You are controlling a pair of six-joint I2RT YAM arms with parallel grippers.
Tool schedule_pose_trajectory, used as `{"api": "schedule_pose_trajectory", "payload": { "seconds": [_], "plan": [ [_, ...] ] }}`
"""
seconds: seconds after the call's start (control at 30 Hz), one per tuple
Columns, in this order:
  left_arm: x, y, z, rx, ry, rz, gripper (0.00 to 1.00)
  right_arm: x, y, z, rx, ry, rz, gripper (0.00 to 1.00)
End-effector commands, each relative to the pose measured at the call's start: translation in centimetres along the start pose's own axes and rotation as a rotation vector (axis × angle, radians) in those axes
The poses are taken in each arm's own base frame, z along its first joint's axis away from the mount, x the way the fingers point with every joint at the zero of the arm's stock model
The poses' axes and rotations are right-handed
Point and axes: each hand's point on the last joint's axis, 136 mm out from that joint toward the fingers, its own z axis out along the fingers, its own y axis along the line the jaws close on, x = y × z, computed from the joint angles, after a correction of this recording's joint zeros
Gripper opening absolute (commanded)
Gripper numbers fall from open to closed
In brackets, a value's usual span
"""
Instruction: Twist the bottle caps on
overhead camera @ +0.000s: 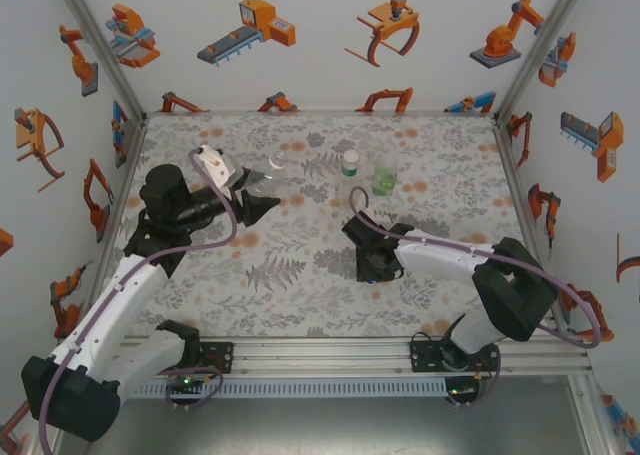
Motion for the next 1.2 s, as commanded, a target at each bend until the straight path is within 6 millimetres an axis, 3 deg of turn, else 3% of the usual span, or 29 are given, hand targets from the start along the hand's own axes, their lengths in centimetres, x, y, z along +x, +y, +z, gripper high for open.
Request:
{"api": "schedule_pose_trajectory", "payload": {
  "seconds": [0.0,0.47,0.73,0.93,1.17],
  "plan": [
    [-0.8,0.0,-0.1,0.004,-0.009,0.016,0.1,0.5,-0.6,0.6,0.024,0.017,0.01,0.4],
    [-0.5,0.0,-0.1,0.007,0.005,0.019,0.1,0.8,-0.2,0.2,0.006,0.041,0.011,0.38],
    [-0.4,0.0,0.0,0.007,0.008,0.021,0.1,0.0,0.1,-0.6,0.0,0.022,0.012,0.32],
    [0.2,-0.5,0.2,0.032,0.041,0.053,0.1,-2.0,1.9,-2.9,-0.097,-0.057,-0.042,0.27],
    [1.9,-2.2,0.6,0.056,0.14,0.141,0.09,-5.5,5.8,-8.4,-0.327,-0.247,-0.161,0.25]
  ]
}}
